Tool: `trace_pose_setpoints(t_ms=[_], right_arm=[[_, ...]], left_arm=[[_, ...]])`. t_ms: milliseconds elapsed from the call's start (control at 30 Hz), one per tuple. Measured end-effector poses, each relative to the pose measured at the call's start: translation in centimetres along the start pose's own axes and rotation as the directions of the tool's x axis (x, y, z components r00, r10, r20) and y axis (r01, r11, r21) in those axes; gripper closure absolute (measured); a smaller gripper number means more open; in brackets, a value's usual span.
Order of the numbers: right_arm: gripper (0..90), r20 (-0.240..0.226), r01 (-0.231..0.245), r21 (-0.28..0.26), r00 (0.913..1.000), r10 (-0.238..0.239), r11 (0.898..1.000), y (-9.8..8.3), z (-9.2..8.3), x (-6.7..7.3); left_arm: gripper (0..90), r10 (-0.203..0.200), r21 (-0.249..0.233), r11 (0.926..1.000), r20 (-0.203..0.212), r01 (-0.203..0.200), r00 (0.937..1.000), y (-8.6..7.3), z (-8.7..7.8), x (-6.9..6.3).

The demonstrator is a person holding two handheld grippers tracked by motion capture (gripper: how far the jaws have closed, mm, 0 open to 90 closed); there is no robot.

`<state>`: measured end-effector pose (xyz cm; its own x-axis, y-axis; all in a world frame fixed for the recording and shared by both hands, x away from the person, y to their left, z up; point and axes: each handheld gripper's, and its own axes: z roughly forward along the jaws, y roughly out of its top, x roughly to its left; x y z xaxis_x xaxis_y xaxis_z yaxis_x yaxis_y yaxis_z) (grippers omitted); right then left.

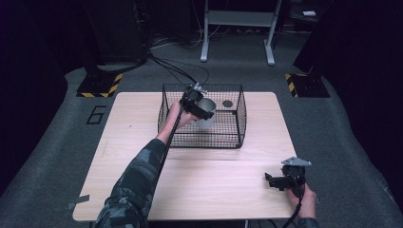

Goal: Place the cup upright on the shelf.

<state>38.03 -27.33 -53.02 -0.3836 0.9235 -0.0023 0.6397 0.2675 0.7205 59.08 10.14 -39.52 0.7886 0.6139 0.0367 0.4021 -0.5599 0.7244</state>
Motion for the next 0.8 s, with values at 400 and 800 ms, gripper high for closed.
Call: trace_pose_setpoints(t_ms=[400,800], right_arm=[[0.0,0.0,0.003,-0.001,1.0,-0.003,1.0,0.0,0.0,0.0],[0.0,-0.004,-0.01,-0.005,0.9999,0.01,1.0,0.0,0.0,0.1]], left_arm=[[6.1,-0.006,0.032,0.9995,0.009,0.006,0.9999,-0.6,1.3,0.1],[6.1,-0.011,0.081,0.9967,0.013,0.01,0.9999,-1.1,2.2,0.5]])
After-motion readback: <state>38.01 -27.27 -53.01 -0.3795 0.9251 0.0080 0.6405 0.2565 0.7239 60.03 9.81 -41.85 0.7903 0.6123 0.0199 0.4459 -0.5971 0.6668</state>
